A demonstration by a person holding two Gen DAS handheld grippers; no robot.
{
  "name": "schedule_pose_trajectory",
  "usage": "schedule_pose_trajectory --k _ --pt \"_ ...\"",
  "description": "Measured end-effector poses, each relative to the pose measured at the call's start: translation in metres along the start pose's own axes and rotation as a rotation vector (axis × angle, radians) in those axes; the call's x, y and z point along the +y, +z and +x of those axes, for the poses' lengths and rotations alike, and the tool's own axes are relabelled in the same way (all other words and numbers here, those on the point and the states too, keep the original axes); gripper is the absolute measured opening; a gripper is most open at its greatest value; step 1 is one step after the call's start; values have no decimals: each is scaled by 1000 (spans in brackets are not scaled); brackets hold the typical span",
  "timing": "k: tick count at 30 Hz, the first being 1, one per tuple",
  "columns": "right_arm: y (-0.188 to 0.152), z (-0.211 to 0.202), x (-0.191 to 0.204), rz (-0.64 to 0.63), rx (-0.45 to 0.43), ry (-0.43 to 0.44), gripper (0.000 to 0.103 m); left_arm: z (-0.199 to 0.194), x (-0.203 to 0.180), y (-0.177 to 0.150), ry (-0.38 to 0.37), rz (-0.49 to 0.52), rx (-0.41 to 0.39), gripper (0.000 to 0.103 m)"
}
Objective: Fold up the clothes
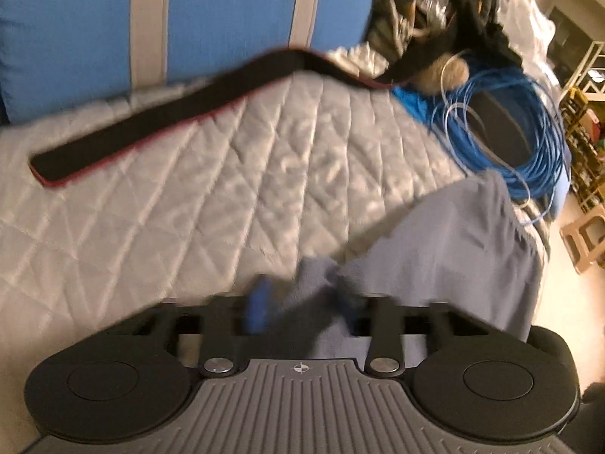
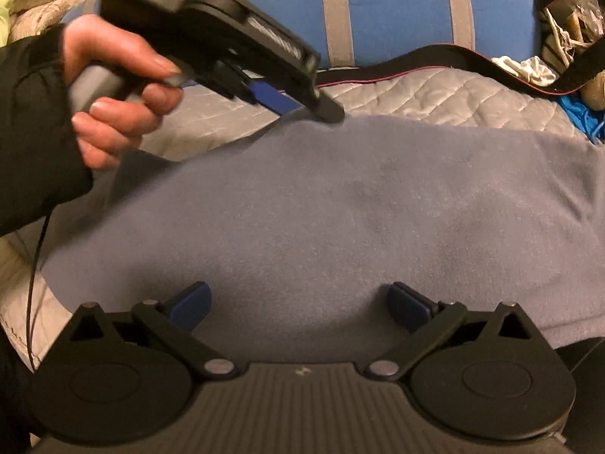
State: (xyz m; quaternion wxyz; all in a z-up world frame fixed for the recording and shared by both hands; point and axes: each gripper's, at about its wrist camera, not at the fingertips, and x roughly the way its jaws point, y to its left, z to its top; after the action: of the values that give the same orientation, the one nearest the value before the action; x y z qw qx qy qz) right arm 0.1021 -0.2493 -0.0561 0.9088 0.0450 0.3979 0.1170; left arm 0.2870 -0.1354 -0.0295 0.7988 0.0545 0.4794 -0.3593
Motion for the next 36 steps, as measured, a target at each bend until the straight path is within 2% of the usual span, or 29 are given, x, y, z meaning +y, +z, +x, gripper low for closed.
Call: schedule_pose_trajectory --k 6,9,11,13,15,17,19,22,25,29,33,35,36 --pt "-2 -2 2 -12 -9 -2 103 -30 -44 -25 35 198 -80 7" --pt "-1 -1 3 -25 -10 -6 103 -37 -65 -42 37 298 -69 6" --pt "-1 0 3 -29 -10 -7 103 -37 -71 -49 41 327 -54 6" --pt "0 0 2 -24 -12 -2 103 -35 -68 -52 26 312 -40 7" --pt "0 0 1 -15 -13 4 103 -33 -60 -49 -8 252 -18 8" --pt "2 0 1 -15 -12 1 103 -27 -47 -40 -61 153 13 17" --pt "1 1 2 -20 -11 -6 103 -26 -34 -33 -119 68 7 36" --pt "1 1 2 -23 -10 -7 103 -22 -14 -23 -162 -37 -19 46" --pt "1 2 3 -21 -9 -7 103 -11 6 -13 -212 -148 1 46" --pt "1 2 3 -19 -8 -7 103 15 24 -3 -332 -265 76 46" --pt "1 3 3 -25 -6 -8 103 37 46 1 -422 -450 110 44" --pt "1 3 4 -34 -1 -10 103 47 57 1 -447 -551 119 34" --pt "0 4 5 -41 1 -14 103 52 63 1 -459 -602 124 16"
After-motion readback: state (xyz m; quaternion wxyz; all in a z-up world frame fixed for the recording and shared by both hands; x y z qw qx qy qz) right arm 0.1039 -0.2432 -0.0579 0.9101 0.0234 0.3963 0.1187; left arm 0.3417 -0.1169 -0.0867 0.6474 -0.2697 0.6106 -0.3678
